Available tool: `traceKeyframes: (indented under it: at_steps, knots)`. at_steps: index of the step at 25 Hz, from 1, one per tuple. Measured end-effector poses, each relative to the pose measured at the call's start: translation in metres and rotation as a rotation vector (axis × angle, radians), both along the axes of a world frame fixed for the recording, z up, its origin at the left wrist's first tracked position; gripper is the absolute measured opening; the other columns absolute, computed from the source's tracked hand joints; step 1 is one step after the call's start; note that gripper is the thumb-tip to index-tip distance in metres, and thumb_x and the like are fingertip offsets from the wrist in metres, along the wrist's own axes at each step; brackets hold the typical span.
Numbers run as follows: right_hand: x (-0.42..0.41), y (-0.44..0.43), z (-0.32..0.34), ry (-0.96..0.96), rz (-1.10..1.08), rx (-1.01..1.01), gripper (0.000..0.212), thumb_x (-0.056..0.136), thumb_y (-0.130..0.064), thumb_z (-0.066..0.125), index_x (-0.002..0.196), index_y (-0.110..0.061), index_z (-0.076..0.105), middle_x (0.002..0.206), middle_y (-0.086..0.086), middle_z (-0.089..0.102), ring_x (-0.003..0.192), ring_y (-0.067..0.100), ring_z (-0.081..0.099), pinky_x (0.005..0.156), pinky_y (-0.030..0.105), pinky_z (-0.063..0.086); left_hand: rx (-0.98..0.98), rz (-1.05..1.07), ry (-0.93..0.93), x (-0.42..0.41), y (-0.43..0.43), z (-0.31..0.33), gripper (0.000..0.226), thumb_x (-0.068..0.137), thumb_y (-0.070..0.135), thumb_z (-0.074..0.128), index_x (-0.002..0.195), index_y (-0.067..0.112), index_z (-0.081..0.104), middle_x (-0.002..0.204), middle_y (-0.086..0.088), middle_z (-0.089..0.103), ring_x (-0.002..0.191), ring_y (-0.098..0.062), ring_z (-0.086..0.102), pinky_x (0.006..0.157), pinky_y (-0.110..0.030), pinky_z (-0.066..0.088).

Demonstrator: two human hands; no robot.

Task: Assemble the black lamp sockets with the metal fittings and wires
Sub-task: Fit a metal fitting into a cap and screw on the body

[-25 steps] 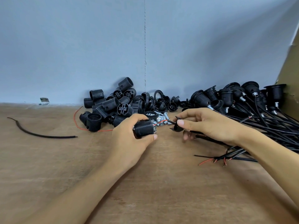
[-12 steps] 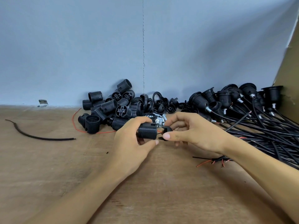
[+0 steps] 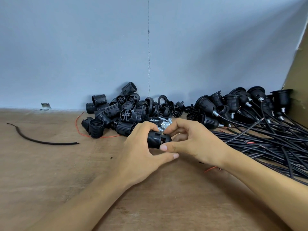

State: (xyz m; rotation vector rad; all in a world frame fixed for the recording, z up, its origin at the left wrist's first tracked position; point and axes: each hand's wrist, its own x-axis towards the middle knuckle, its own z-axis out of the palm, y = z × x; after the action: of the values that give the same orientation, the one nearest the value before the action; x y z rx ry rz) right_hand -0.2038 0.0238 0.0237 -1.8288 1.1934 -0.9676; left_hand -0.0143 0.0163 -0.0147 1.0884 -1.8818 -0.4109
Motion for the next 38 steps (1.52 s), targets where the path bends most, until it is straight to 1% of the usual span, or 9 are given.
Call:
traceKeyframes:
  at_steps: [4,9,12,16,23,31,34,36,38]
  knots:
    - [0.004,0.002,-0.001,-0.003,-0.022,0.012,0.038,0.068,-0.025,0.091,0.097,-0.016,0.067,0.089,0.0,0.074,0.073,0.013,0.069,0.076,0.032,0.057,0.013,0.016,-0.048,-0.001,-0.002,0.0,0.062,0.051,0.079,0.074,0.097,0.052,0.043,0.101,0.027,0.054,0.097,0.006,0.053,0.068,-0.013,0.037]
    - [0.01,0.003,-0.002,-0.077,-0.043,0.056,0.037,0.068,-0.019,0.091,0.096,-0.014,0.067,0.093,0.009,0.074,0.071,0.017,0.071,0.068,0.032,0.06,-0.04,-0.01,-0.035,0.0,-0.004,-0.002,0.048,0.055,0.073,0.072,0.088,0.052,0.045,0.092,0.02,0.053,0.094,0.006,0.052,0.074,-0.004,0.037]
    - [0.011,0.003,-0.002,-0.049,-0.075,0.05,0.037,0.067,-0.023,0.092,0.096,-0.021,0.069,0.097,0.007,0.073,0.077,0.017,0.072,0.079,0.037,0.06,-0.049,-0.018,-0.053,0.0,-0.005,-0.002,0.039,0.061,0.065,0.065,0.088,0.047,0.043,0.091,0.017,0.051,0.091,0.003,0.051,0.072,-0.006,0.037]
    - [0.012,0.007,0.0,-0.066,-0.067,0.056,0.042,0.068,-0.022,0.091,0.103,-0.024,0.067,0.099,0.0,0.074,0.072,0.011,0.072,0.069,0.021,0.054,-0.068,-0.039,-0.059,0.0,-0.004,-0.002,0.032,0.064,0.06,0.063,0.084,0.047,0.042,0.089,0.016,0.049,0.088,0.005,0.051,0.07,-0.006,0.036]
    - [0.015,0.011,0.002,-0.086,-0.053,0.078,0.051,0.07,-0.015,0.089,0.113,-0.021,0.063,0.102,0.006,0.071,0.066,0.011,0.068,0.067,0.023,0.056,-0.09,-0.083,-0.045,0.001,-0.002,-0.001,0.033,0.067,0.05,0.069,0.085,0.047,0.042,0.091,0.025,0.046,0.086,0.006,0.051,0.067,-0.006,0.036]
    - [0.017,0.013,0.0,-0.077,-0.056,0.044,0.056,0.068,-0.02,0.091,0.115,-0.027,0.062,0.1,0.003,0.072,0.07,0.017,0.071,0.074,0.032,0.061,-0.072,-0.098,-0.01,0.001,-0.002,0.001,0.037,0.066,0.04,0.076,0.086,0.042,0.045,0.09,0.017,0.05,0.086,0.007,0.052,0.067,-0.006,0.037]
    - [0.017,0.012,0.0,-0.081,-0.049,0.035,0.058,0.065,-0.025,0.091,0.115,-0.028,0.062,0.099,0.003,0.071,0.072,0.016,0.071,0.075,0.03,0.06,-0.095,-0.089,0.013,0.001,-0.003,-0.001,0.037,0.067,0.036,0.077,0.087,0.04,0.046,0.09,0.016,0.051,0.086,0.005,0.053,0.068,-0.007,0.037]
    - [0.015,0.009,0.002,-0.103,-0.019,0.076,0.053,0.066,-0.033,0.088,0.113,-0.027,0.064,0.098,0.004,0.072,0.078,0.016,0.072,0.079,0.029,0.059,-0.148,-0.069,0.04,0.0,-0.004,-0.002,0.037,0.07,0.037,0.078,0.092,0.037,0.048,0.091,0.015,0.051,0.087,0.0,0.054,0.07,-0.009,0.038]
    - [0.011,0.007,0.006,-0.02,0.044,0.12,0.039,0.076,-0.045,0.079,0.109,-0.025,0.069,0.095,0.0,0.075,0.083,0.012,0.071,0.083,0.027,0.057,-0.228,-0.051,0.052,-0.002,-0.004,-0.002,0.036,0.072,0.04,0.077,0.095,0.034,0.048,0.093,0.016,0.049,0.087,-0.002,0.054,0.071,-0.009,0.038]
